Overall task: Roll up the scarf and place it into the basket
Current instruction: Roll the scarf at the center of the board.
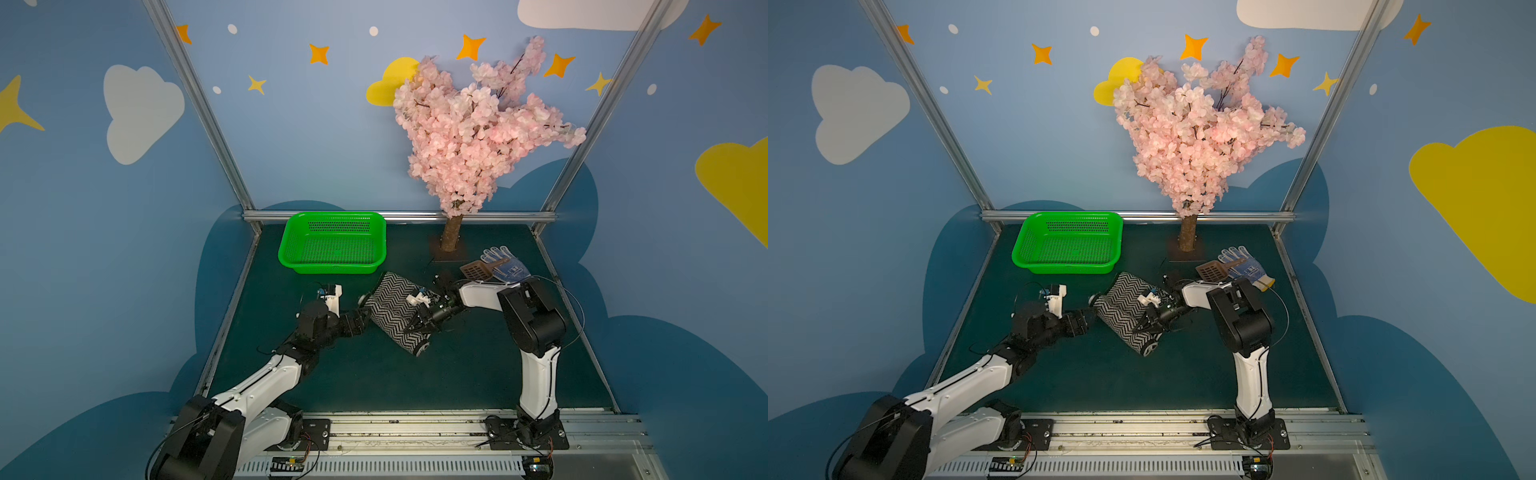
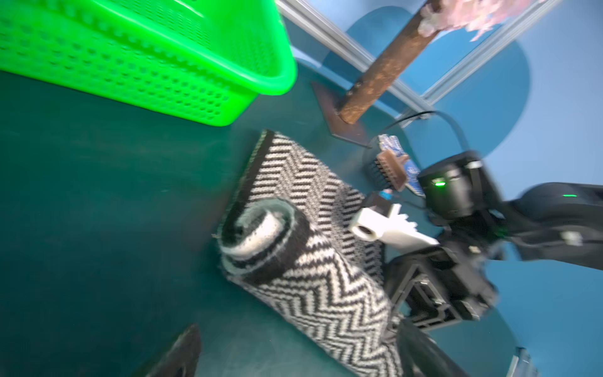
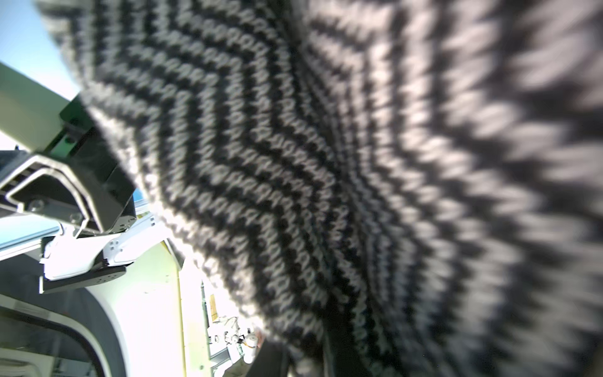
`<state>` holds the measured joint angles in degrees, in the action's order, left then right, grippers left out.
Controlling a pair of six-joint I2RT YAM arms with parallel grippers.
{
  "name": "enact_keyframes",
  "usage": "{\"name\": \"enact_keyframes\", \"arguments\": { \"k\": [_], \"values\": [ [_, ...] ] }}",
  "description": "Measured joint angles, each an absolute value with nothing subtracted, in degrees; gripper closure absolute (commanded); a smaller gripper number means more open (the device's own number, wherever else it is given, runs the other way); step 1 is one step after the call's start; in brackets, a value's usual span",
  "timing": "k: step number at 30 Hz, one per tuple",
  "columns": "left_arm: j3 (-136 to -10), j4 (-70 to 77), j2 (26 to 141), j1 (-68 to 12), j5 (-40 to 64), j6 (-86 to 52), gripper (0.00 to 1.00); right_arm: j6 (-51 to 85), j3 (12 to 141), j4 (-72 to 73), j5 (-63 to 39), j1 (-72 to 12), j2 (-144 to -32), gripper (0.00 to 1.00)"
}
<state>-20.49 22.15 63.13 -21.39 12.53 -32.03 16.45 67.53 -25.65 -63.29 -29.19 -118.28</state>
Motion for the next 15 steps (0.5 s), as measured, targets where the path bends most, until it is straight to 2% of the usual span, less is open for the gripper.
{"name": "enact_keyframes", "arguments": {
  "k": [6,15],
  "values": [
    [-23.73,26.72,69.38,-23.81,17.93,-31.46,0.24,16.27,69.47,-26.96,-63.61,-28.86,-119.77,0.86],
    [-29.54,31.99,79.68,-25.26,20.71,-31.81,0.35,14.76,73.01,-30.48,-62.59,-28.86,-121.32,0.86]
  ]
}}
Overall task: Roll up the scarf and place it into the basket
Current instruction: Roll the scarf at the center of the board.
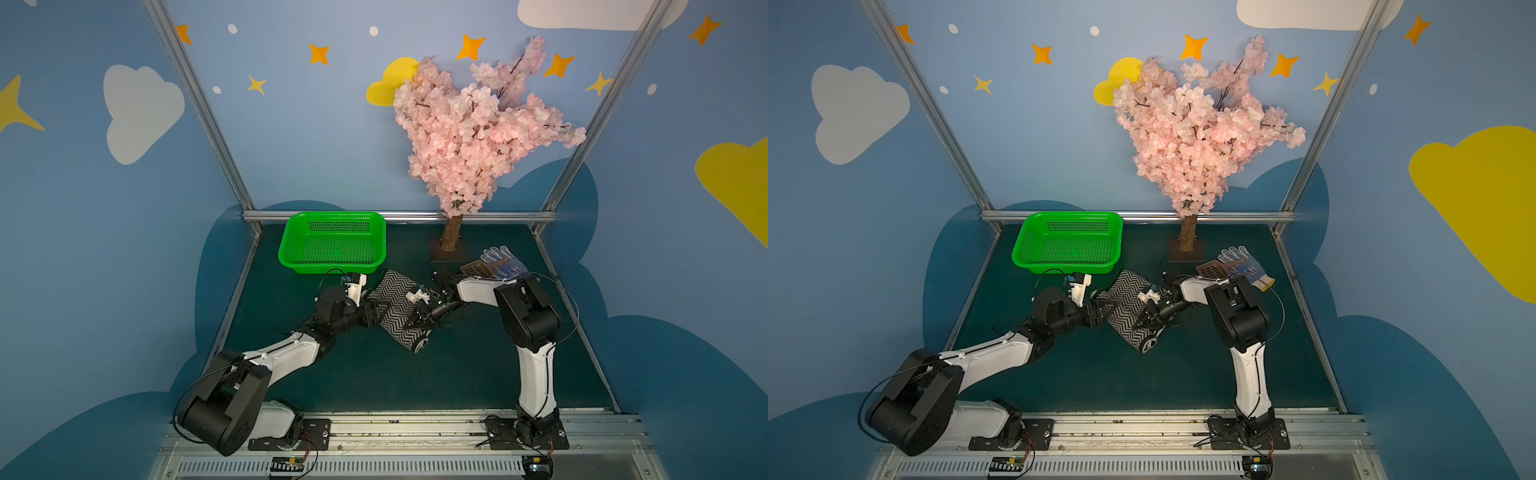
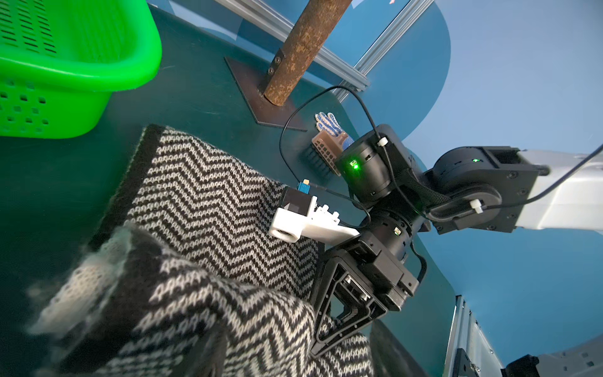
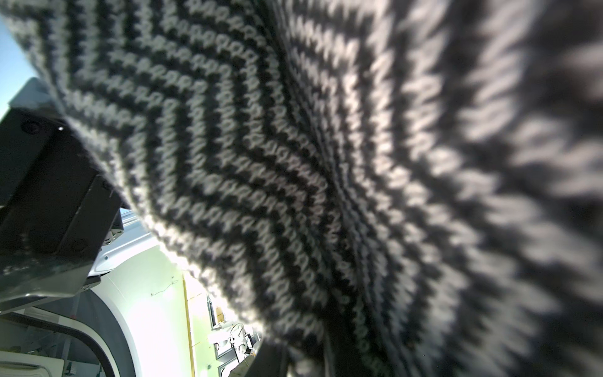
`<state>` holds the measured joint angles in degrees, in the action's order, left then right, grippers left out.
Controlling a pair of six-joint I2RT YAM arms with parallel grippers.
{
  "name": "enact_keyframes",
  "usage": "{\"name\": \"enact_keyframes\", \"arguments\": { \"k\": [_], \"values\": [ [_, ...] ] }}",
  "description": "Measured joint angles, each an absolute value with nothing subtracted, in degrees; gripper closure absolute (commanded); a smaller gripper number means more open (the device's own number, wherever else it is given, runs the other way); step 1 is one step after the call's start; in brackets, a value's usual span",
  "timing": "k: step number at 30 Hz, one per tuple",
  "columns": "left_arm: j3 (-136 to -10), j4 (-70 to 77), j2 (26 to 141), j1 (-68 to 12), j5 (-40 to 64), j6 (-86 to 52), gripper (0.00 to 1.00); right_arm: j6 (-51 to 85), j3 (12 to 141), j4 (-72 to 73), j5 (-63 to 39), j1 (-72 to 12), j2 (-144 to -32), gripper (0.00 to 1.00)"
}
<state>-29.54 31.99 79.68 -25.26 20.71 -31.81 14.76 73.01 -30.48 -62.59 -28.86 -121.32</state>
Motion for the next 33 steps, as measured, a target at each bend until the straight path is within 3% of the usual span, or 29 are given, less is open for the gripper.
{"name": "enact_keyframes", "arguments": {
  "k": [6,13,18,21,26,31,33],
  "values": [
    [-30.98,36.62,88.20,-24.86,20.62,-33.71,0.49,13.47,75.22,-32.93,-62.57,-28.86,-122.96,0.85],
    [-32.45,42.13,97.67,-23.09,19.40,-37.85,0.51,11.22,76.75,-36.25,-60.90,-28.86,-122.96,0.85],
    [-34.59,45.15,102.37,-22.24,18.74,-41.91,0.57,9.63,77.78,-38.46,-58.89,-28.86,-122.91,0.83],
    [-36.03,44.84,103.68,-22.17,18.09,-43.53,0.60,8.60,77.93,-39.42,-56.18,-28.86,-121.80,0.75],
    [-39.75,39.20,104.05,-22.17,17.28,-43.97,0.59,8.01,78.54,-41.78,-50.00,-29.52,-117.43,0.54],
    [-42.09,34.46,104.05,-22.17,16.12,-43.99,0.59,7.57,83.40,-45.93,-40.64,-33.04,-113.65,0.52],
    [-43.00,32.27,104.05,-22.17,15.97,-43.94,0.68,7.64,84.97,-47.31,-35.29,-35.51,-111.66,0.51]
  ]
}}
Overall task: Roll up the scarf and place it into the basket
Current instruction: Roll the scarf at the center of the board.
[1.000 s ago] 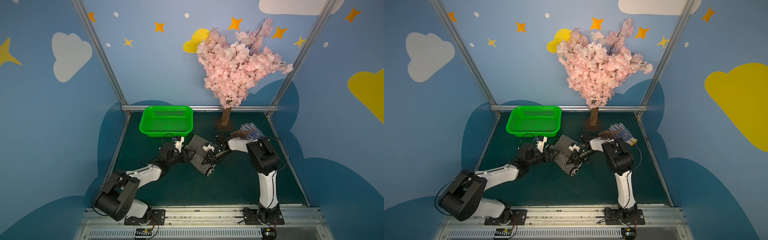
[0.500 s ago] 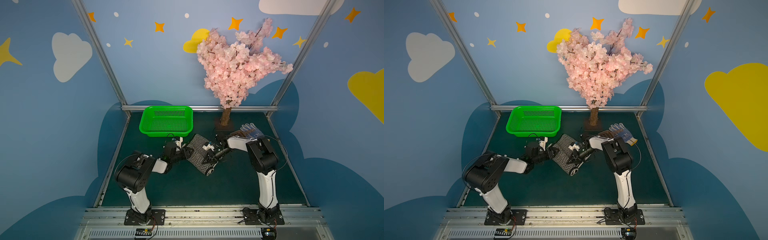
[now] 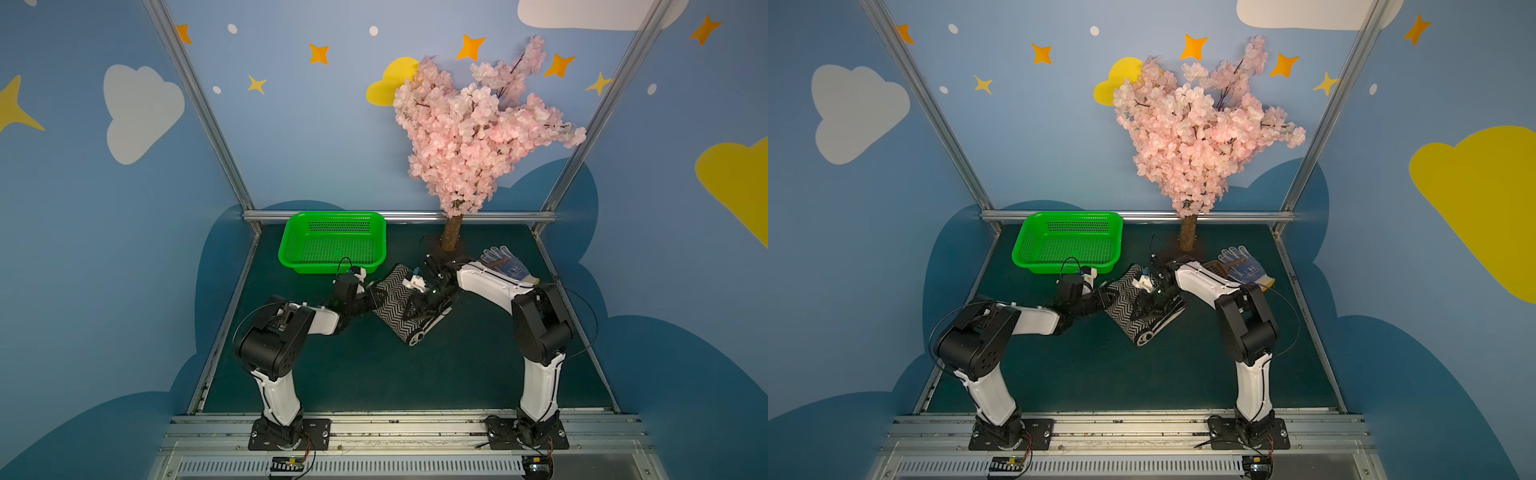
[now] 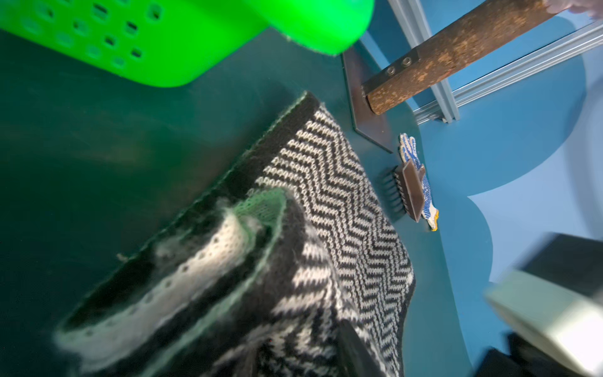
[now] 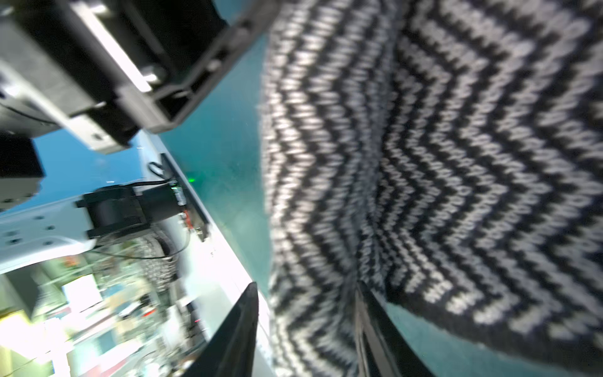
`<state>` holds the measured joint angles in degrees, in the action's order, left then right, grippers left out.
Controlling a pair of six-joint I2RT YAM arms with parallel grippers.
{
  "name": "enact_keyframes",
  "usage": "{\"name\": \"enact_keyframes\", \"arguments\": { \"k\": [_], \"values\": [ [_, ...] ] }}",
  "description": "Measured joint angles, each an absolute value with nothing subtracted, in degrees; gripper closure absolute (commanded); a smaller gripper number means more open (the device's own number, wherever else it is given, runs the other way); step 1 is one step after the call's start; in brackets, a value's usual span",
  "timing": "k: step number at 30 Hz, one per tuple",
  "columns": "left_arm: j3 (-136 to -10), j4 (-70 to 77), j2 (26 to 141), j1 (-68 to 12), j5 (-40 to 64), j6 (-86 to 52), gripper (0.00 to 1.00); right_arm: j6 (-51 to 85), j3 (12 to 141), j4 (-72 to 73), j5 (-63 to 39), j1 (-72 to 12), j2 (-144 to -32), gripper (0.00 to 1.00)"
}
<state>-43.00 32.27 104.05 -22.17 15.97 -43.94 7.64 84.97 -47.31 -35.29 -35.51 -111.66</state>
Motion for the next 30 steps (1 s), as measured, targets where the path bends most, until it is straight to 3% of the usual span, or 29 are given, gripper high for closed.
{"name": "enact_keyframes", "arguments": {
  "k": [2,12,13,16,26,27,30],
  "values": [
    [-44.18,30.09,104.18,-22.15,15.73,-44.03,0.74,7.84,85.62,-48.10,-28.51,-38.70,-109.23,0.48],
    [-47.81,28.29,107.63,-21.96,18.24,-44.60,0.76,9.41,85.49,-50.11,1.41,-53.06,-104.44,0.37],
    [-47.90,28.32,107.79,-21.96,18.46,-44.64,0.76,9.98,85.49,-50.41,3.40,-53.41,-104.60,0.18],
    [-47.94,28.34,107.87,-21.89,18.90,-44.86,0.76,11.38,85.47,-50.85,9.41,-53.67,-105.91,0.14],
    [-48.01,27.99,107.90,-21.85,19.77,-45.10,0.77,12.67,84.58,-49.01,18.06,-55.24,-113.91,0.13],
    [-48.01,27.94,107.90,-21.85,19.79,-45.10,0.77,12.71,84.47,-48.56,17.72,-55.33,-114.04,0.14],
    [-48.01,27.92,107.92,-21.85,19.79,-45.23,0.77,12.38,83.88,-46.94,15.66,-55.37,-114.04,0.36]
  ]
}}
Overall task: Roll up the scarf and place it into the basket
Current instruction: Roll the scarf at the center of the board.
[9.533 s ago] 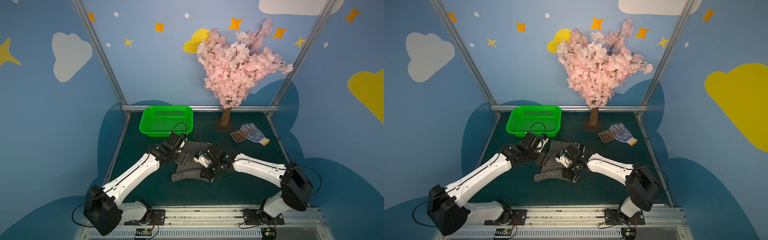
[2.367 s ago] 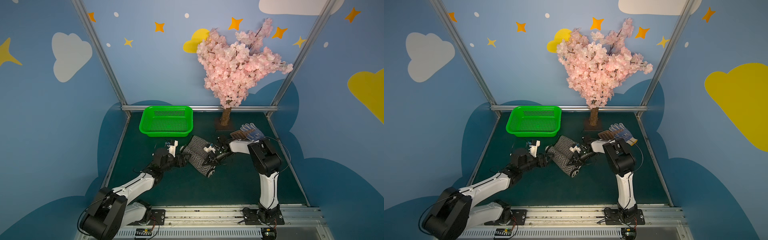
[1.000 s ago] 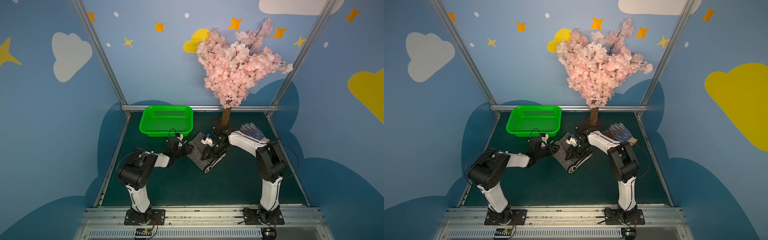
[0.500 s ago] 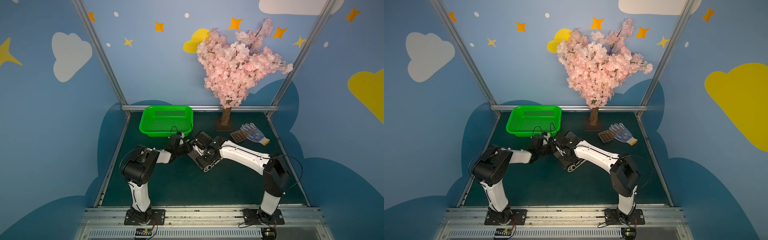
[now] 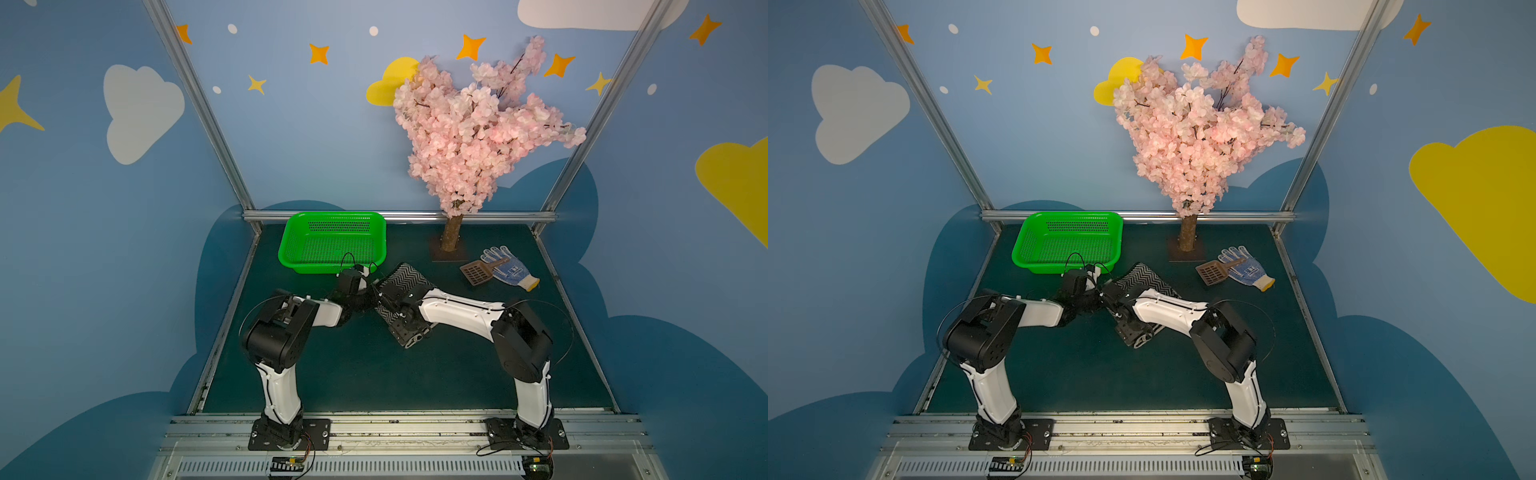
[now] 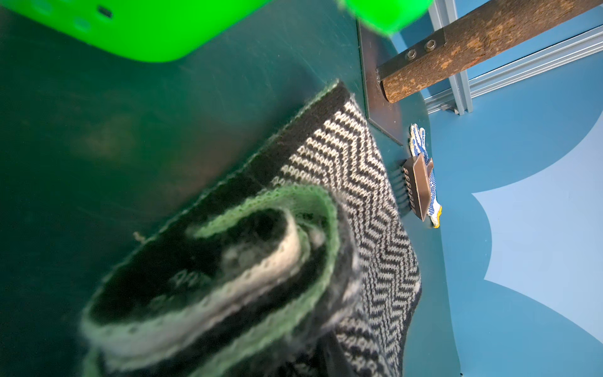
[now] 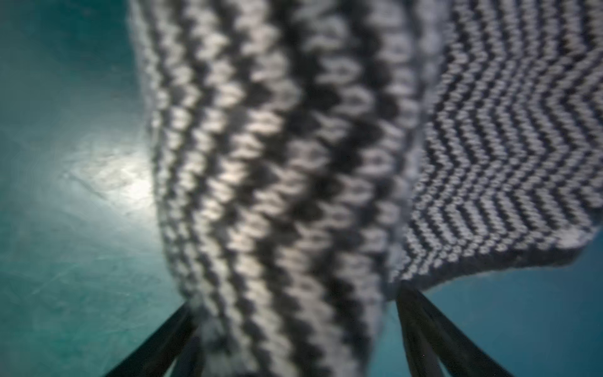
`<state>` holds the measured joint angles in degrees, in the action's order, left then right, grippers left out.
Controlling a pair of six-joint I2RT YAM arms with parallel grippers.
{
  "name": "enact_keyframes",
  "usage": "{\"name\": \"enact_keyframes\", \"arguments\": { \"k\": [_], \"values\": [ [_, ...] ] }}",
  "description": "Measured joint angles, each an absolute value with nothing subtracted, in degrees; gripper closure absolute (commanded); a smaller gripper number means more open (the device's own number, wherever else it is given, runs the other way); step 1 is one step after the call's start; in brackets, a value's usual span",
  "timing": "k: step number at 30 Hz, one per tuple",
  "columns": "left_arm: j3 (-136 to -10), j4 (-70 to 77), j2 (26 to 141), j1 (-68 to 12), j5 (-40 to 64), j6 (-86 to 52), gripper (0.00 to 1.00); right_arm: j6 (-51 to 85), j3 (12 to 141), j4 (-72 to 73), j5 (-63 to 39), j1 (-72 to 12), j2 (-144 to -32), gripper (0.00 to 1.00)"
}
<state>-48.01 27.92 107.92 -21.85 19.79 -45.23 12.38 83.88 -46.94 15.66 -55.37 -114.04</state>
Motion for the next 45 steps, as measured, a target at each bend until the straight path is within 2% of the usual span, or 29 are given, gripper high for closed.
{"name": "enact_keyframes", "arguments": {
  "k": [3,7,9,13,17,20,22,25,29,31,33,36,38,42,45],
  "values": [
    [-48.01,27.92,107.92,-21.85,19.75,-45.25,0.77,12.49,83.40,-45.98,13.50,-55.22,-114.04,0.63],
    [-48.01,27.90,107.90,-21.85,19.66,-45.32,0.78,12.58,81.01,-43.33,9.19,-54.89,-112.68,0.88],
    [-47.92,27.94,107.90,-21.85,19.66,-45.60,0.80,11.97,79.18,-41.63,5.52,-54.13,-111.02,0.92],
    [-46.41,28.23,107.00,-22.06,19.66,-46.85,0.82,10.07,75.46,-38.65,-5.21,-50.70,-107.26,0.92],
    [-42.76,28.97,104.40,-23.03,18.22,-48.31,0.82,7.38,71.48,-37.06,-17.30,-45.52,-104.99,0.87],
    [-39.31,30.22,101.95,-24.25,15.99,-49.98,0.82,5.96,69.08,-37.06,-24.36,-41.89,-104.75,0.70],
    [-37.56,31.00,100.79,-25.30,14.20,-51.22,0.83,4.89,67.77,-37.10,-27.62,-40.34,-104.77,0.73],
    [-35.68,31.99,99.46,-27.35,10.96,-53.67,0.89,4.67,66.65,-37.04,-31.29,-39.16,-105.19,0.68],
    [-33.21,33.12,97.73,-30.79,5.41,-56.47,0.88,5.15,64.60,-35.90,-35.55,-37.28,-106.04,0.68],
    [-32.73,33.43,97.36,-32.38,2.70,-57.58,0.88,5.37,64.05,-35.97,-37.04,-36.29,-106.39,0.56],
    [-32.69,33.58,97.38,-33.21,1.02,-58.63,0.88,5.37,64.07,-36.27,-37.19,-35.79,-106.41,0.47],
    [-33.01,33.76,97.86,-33.65,-0.23,-59.77,0.89,5.50,64.16,-36.88,-35.57,-35.57,-104.90,0.17],
    [-33.45,33.89,98.37,-33.78,-0.62,-60.25,0.89,5.32,64.27,-37.56,-32.86,-35.73,-101.78,0.08],
    [-34.26,33.93,99.18,-33.91,-0.97,-60.99,0.89,5.45,66.59,-39.77,-22.20,-38.50,-92.62,0.08],
    [-34.68,33.91,99.46,-33.91,-0.95,-61.21,0.90,5.45,68.23,-40.14,-11.35,-44.84,-87.44,0.08]
  ]
}}
